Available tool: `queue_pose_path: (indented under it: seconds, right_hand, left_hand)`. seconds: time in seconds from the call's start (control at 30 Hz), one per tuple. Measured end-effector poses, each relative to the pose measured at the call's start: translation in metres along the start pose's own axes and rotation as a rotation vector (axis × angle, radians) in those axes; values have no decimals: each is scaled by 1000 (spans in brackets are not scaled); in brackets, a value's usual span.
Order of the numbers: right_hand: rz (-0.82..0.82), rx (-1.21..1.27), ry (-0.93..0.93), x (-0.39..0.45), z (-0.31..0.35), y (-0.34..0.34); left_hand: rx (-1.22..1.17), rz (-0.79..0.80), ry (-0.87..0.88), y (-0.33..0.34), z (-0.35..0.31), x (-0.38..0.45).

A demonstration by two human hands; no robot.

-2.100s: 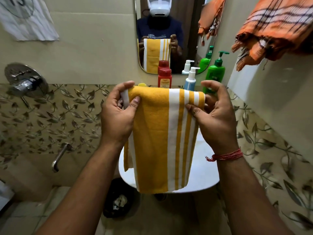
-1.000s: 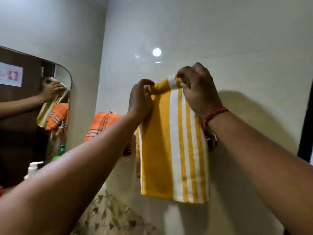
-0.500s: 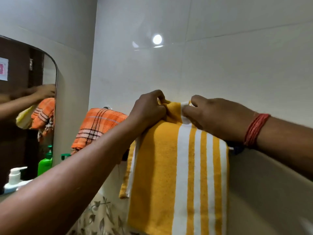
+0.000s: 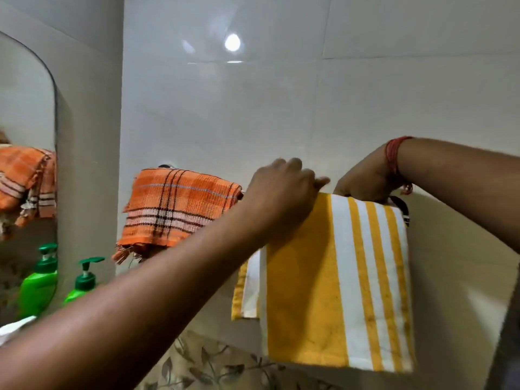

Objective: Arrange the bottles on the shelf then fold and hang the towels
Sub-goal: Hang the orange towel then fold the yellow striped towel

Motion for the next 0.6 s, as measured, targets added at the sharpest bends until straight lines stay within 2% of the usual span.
queue_pose_path:
  seconds: [0.07, 0.17, 0.23, 0.3, 0.37, 0.43, 0.5, 0.6]
  right_hand:
    - [-44, -24, 26, -5, 6, -5]
    - [-174, -147, 108, -18, 11, -12]
    - [-444, -307, 152, -35, 27, -25]
    - [-746, -170, 99, -53, 40, -27]
    - [-807, 15, 34, -58, 47, -6]
    - [-817, -90, 55, -52, 46, 8]
    - [-803, -69, 60, -47, 42, 3]
    - [-727, 117, 14, -35, 35, -5]
  left_hand:
    - [-102, 39, 56, 9, -4, -11]
    - [-210, 142, 38, 21, 3, -10]
    - [-236, 216, 19, 23, 9, 2]
    - [-287, 280, 26, 25, 13, 7]
    - [-351, 354, -19, 32, 23, 11]
    - [-384, 361, -39, 37, 28, 17]
    - [-314, 253, -7, 30, 25, 19]
    - [-105, -150, 117, -6, 13, -2]
Point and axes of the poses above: each hand's wrist, its own x-axis towards the middle knuckle, its own y-axis out of the palm, z = x × y, the point moved 9 cm from there along x, towards the middle knuckle, and after that the axes turned 2 degrees about -z, right-handed, at the moved point
